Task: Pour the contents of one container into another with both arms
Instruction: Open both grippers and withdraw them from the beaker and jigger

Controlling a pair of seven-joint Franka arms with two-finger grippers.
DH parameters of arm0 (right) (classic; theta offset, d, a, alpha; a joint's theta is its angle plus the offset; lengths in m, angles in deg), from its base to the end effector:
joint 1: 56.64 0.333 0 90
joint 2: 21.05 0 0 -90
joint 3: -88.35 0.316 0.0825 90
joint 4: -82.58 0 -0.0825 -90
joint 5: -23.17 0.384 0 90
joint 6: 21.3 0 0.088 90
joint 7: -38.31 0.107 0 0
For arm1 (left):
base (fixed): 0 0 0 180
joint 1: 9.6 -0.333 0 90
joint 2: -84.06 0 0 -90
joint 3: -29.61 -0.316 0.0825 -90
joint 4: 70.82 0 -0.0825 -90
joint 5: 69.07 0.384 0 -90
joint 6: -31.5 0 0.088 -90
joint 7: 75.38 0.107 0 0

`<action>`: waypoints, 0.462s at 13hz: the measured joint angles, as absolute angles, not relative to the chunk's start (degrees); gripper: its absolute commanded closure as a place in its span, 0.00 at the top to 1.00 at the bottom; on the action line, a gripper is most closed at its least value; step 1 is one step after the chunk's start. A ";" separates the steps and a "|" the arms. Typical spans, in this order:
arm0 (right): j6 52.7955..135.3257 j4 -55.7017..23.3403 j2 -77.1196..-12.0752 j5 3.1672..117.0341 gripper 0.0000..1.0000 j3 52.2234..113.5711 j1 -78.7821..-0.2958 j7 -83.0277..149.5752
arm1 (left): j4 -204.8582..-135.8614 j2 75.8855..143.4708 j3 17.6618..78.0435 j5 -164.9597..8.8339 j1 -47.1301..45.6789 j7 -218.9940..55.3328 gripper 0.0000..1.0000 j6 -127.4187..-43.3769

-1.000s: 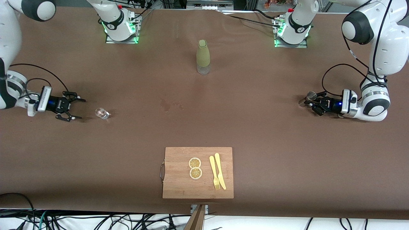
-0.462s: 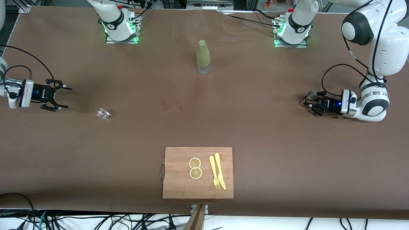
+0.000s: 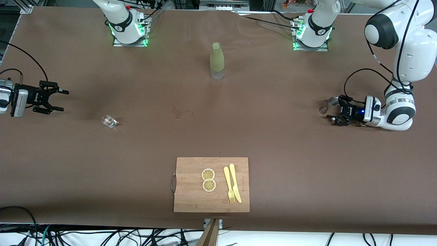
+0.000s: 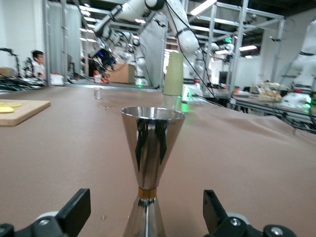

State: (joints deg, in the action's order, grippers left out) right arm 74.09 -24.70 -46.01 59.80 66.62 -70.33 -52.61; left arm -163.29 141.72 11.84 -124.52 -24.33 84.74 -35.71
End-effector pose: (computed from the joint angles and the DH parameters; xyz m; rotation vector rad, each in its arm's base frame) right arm 0.5014 -0.2732 0.2707 -2.2853 -0.8212 -0.1643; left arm 0.5030 0.1843 0.0607 1.1271 -1.3929 0.8874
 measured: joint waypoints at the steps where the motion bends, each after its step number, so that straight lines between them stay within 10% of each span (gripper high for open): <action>1: 75.35 -24.70 -44.72 57.53 0.99 66.62 -69.34 -47.67 | -161.20 141.68 11.74 -123.23 -24.34 83.71 1.00 -35.07; 6: 77.72 -24.68 -37.95 44.98 0.99 66.85 -62.96 -20.74 | -151.97 137.34 11.06 -116.05 -24.28 75.28 1.00 -32.04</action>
